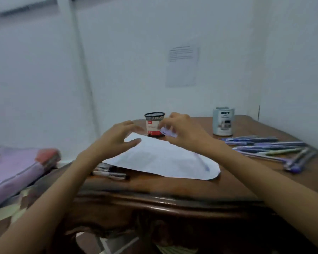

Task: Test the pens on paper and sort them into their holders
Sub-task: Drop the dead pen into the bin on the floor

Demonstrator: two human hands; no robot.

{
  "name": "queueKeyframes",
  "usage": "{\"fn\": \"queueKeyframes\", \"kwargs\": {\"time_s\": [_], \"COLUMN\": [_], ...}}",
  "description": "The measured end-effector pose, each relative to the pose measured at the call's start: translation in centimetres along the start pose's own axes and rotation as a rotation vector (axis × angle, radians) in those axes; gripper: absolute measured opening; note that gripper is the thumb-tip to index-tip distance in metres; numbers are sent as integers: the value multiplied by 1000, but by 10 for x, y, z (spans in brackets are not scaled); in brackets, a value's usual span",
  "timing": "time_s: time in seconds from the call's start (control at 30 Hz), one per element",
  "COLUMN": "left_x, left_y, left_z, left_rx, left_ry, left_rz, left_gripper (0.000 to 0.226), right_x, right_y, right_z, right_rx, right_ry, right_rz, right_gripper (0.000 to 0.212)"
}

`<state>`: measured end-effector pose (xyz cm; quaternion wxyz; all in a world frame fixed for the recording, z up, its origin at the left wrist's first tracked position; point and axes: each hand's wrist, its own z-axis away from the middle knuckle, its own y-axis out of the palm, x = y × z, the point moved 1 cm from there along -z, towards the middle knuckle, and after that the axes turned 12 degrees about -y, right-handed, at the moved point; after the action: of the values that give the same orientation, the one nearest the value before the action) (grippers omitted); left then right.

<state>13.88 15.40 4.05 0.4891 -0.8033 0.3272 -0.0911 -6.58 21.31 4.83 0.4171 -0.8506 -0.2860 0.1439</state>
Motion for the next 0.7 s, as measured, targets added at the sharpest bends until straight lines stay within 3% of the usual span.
{"fn": "queueKeyframes", "kwargs": {"time_s": [0.23, 0.47, 0.7], "left_x": [-23, -26, -25], "left_y": [61, 103, 110], "left_z": [-81, -93, -85], "left_rx": [261, 427, 433], "left_ry": [138, 177, 153], "left_rz": [-49, -26, -38], "left_gripper": [23, 29, 34], "right_x": [-85, -127, -134], "right_y": [8, 24, 33], "right_z": [27, 43, 56], "right_rx": [151, 395, 371], "right_ry": [92, 164, 56], "right_rz": [72, 146, 250], "right_gripper": [29, 26, 33]}}
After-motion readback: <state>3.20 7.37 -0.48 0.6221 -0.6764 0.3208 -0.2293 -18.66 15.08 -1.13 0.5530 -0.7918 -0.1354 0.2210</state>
